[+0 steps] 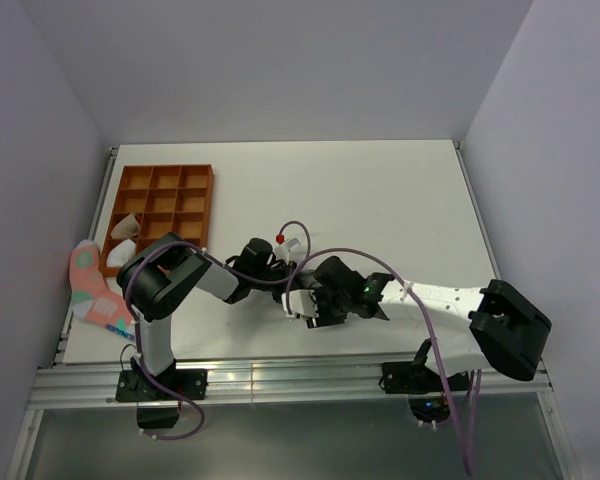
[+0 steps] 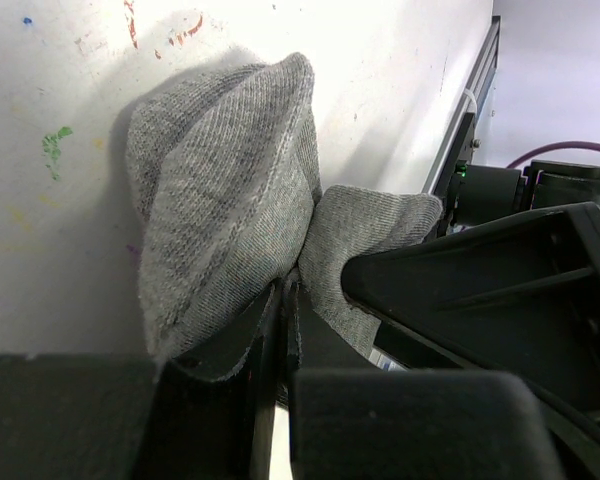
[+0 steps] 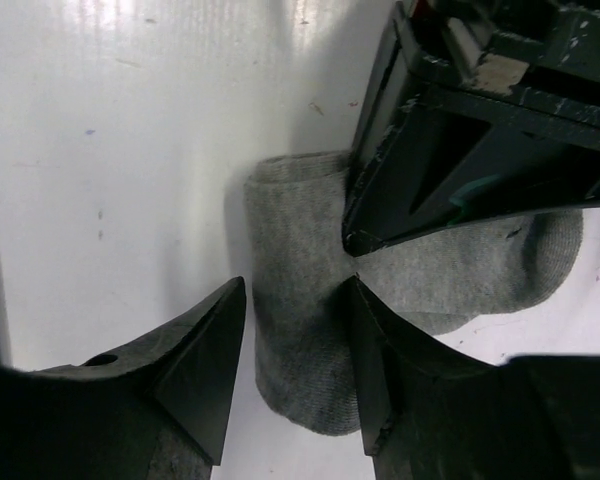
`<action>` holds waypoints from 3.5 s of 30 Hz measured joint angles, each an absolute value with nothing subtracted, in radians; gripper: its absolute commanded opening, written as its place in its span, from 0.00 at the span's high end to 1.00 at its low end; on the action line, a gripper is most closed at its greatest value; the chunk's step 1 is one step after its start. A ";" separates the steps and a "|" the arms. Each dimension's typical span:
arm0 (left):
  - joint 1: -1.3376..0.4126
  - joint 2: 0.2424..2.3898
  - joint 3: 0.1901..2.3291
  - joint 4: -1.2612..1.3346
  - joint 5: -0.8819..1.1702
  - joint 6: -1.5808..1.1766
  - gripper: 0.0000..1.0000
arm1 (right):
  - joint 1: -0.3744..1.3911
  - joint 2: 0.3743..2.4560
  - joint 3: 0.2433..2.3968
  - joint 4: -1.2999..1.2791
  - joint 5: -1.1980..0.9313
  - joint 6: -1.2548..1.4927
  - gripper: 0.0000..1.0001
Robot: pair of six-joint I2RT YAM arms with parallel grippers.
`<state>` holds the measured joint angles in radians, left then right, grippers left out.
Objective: Roll the socks
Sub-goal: Roll the sock at the center of the board.
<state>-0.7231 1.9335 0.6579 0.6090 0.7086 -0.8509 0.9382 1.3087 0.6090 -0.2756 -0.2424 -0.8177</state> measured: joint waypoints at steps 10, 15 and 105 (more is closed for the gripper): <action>-0.720 1.919 0.648 0.612 0.708 -0.851 1.00 | 0.921 1.430 0.743 -0.391 -0.260 -0.777 0.72; -0.719 1.876 0.620 0.603 0.673 -0.851 0.96 | 0.907 1.507 0.831 -0.467 -0.297 -0.757 0.73; -0.844 1.431 0.325 0.815 0.147 -0.522 0.62 | 0.644 2.344 1.702 -1.425 -0.807 -0.793 0.75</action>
